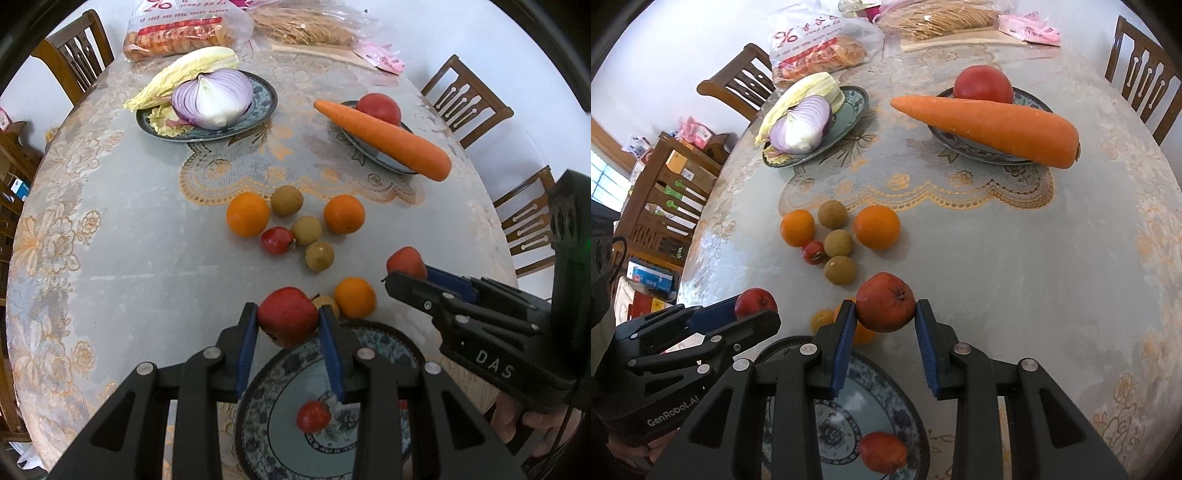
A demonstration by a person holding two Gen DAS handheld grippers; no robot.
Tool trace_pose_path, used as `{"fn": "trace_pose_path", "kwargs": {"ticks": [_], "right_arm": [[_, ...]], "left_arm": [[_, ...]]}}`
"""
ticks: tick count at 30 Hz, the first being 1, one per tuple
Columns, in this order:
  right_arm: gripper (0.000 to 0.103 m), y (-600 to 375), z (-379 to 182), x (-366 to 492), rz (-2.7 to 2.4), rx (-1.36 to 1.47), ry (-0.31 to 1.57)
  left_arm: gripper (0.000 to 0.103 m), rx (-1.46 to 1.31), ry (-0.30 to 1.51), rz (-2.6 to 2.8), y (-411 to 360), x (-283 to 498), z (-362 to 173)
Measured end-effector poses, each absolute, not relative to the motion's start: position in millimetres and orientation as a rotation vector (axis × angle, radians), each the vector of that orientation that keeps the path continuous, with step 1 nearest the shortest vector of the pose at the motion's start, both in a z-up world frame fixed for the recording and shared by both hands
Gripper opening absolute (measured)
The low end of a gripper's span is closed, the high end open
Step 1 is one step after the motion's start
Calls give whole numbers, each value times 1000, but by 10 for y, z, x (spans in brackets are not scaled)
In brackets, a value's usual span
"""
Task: Organize fruits
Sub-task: 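Carry the red apple and red tomato over the plate with both tools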
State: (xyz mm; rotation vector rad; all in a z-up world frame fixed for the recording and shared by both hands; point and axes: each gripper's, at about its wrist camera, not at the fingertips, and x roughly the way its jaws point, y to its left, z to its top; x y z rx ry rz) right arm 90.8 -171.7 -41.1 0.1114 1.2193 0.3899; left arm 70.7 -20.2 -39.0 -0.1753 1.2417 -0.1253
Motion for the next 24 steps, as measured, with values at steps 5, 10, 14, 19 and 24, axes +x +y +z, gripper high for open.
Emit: {"fn": "trace_pose_path", "kwargs": {"ticks": [5,10,14,19,24], "right_arm": [[34,-1695,-361,785,398,105,1214],[34,-1696,-323,680,397,106,1212],[34,-1693,-265,593,405,109,1203],[34,-1684,-260,492,413,110,1208],[34,-1699,-278,413,407,111,1220]], "left_arm": [[34,-171,1236,-134,-212,601,-358],[34,-165,1231,-145,-213,499,-324],[34,-160,1228,-151,-209,435,-298],[34,-152,1231,-161,-227,348,-294],[34,-152,1240,-170,-246,270,-318]]}}
